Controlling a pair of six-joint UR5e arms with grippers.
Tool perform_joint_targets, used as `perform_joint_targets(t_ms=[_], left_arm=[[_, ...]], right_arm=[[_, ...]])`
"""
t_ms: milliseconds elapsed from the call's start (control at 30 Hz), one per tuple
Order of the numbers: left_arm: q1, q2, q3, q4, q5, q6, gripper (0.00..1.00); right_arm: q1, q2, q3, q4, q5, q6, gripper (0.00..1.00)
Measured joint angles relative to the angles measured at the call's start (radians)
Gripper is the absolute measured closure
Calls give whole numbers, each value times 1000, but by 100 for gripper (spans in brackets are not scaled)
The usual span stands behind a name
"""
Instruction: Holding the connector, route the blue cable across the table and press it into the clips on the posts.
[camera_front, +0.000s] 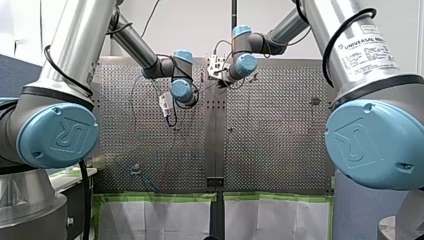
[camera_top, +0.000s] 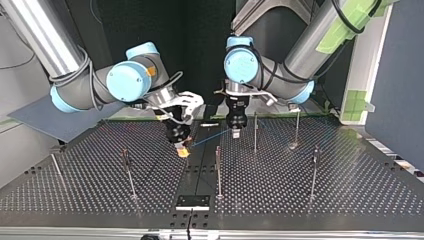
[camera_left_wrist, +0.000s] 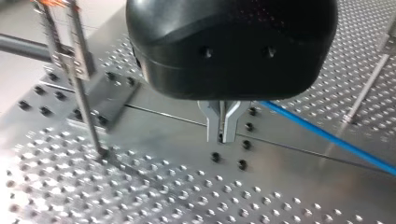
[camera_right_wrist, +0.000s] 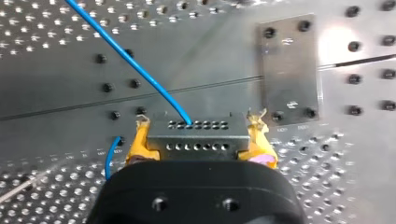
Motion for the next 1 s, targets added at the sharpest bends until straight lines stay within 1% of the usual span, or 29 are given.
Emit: perform_joint_targets(t_ms=[167, 333, 433, 633, 800, 1000], left_arm=[[-3, 20, 0, -5, -1, -3, 100], [-2, 60, 0, -22, -3, -5, 100], [-4, 87, 0, -32, -4, -4, 100], [-3, 125, 1, -31, 1, -10, 100], [5, 134, 2, -13, 24, -18, 100], [20, 132, 2, 11, 68, -30, 100]], right_arm=[[0, -21, 0, 4, 0, 0, 100], [-1, -45, 0, 7, 0, 0, 100], [2, -62, 0, 7, 0, 0, 100], [5, -89, 0, 6, 0, 0, 100], [8, -91, 0, 4, -8, 1, 100], [3, -76, 0, 2, -13, 11, 100]])
